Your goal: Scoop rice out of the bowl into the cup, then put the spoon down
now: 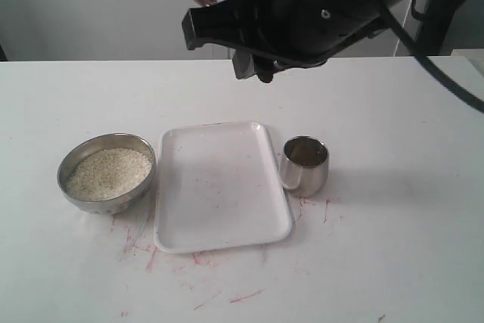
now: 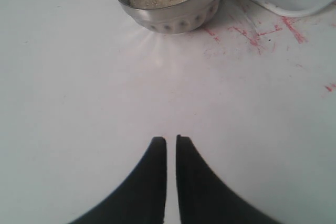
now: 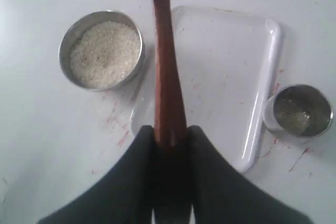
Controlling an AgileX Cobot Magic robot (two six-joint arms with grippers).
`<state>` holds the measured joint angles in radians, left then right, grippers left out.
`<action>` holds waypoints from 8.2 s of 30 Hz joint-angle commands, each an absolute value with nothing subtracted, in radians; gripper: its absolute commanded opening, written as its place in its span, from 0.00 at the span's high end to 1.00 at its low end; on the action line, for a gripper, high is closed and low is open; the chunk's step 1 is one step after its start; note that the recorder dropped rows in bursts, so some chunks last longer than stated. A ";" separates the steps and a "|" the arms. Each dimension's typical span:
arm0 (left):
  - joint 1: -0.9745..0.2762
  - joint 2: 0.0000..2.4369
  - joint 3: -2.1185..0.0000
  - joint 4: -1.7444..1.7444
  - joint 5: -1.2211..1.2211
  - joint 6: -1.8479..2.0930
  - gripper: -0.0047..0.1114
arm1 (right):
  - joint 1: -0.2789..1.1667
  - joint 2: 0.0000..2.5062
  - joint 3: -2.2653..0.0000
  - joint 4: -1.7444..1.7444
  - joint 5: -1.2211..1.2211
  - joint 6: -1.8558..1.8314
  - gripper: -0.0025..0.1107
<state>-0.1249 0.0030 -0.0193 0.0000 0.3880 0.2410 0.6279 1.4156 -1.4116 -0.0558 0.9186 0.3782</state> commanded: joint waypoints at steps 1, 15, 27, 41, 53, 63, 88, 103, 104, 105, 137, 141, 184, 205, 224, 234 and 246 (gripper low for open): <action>-0.132 0.000 -0.010 0.000 0.427 0.235 0.84 | 0.629 1.474 -1.488 0.103 1.031 0.285 0.98; -0.132 0.000 -0.010 0.000 0.427 0.235 0.84 | 0.629 1.653 -1.492 0.106 0.986 0.343 0.98; -0.132 0.000 -0.010 0.000 0.427 0.235 0.84 | 0.629 1.796 -1.490 -0.095 0.956 0.548 0.98; -0.132 0.000 -0.010 0.000 0.427 0.235 0.84 | 0.629 1.931 -1.488 -0.093 0.913 0.545 0.98; -0.132 0.000 -0.010 0.000 0.427 0.235 0.84 | 0.629 1.988 -1.488 -0.093 0.878 0.536 0.98; -0.132 0.000 -0.010 0.000 0.427 0.235 0.84 | 0.629 2.016 -1.488 -0.093 0.823 0.535 0.98; -0.132 0.000 -0.010 0.000 0.427 0.235 0.84 | 0.629 2.033 -1.488 -0.109 0.801 0.535 0.98; -0.132 0.000 -0.010 0.000 0.427 0.235 0.84 | 0.629 2.081 -1.488 -0.109 0.787 0.537 0.98; -0.132 0.000 -0.010 0.000 0.427 0.235 0.84 | 0.629 2.084 -1.488 -0.109 0.787 0.537 0.98; -0.132 0.000 -0.010 0.000 0.427 0.235 0.84 | 0.629 2.086 -1.488 -0.109 0.787 0.537 0.98; -0.132 0.000 -0.010 0.000 0.427 0.235 0.84 | 0.629 2.085 -1.488 -0.106 0.784 0.498 0.84; -0.132 0.000 -0.010 0.000 0.427 0.235 0.84 | 0.629 2.085 -1.488 -0.106 0.784 0.498 0.80; -0.132 0.000 -0.010 0.000 0.427 0.235 0.84 | 0.629 1.676 -1.310 -0.108 0.517 0.307 0.98; -0.132 0.000 -0.010 0.000 0.427 0.235 0.84 | 0.629 1.046 -0.851 -0.109 0.183 0.139 0.98; -0.132 0.000 -0.010 0.000 0.427 0.235 0.84 | 0.629 0.488 -0.498 -0.104 0.131 0.139 0.98; -0.132 0.000 -0.010 0.000 0.427 0.235 0.84 | 0.629 0.278 -0.395 -0.081 0.125 0.139 0.98; -0.132 0.000 -0.010 0.000 0.427 0.235 0.84 | 0.629 0.170 -0.282 -0.080 0.121 0.139 0.98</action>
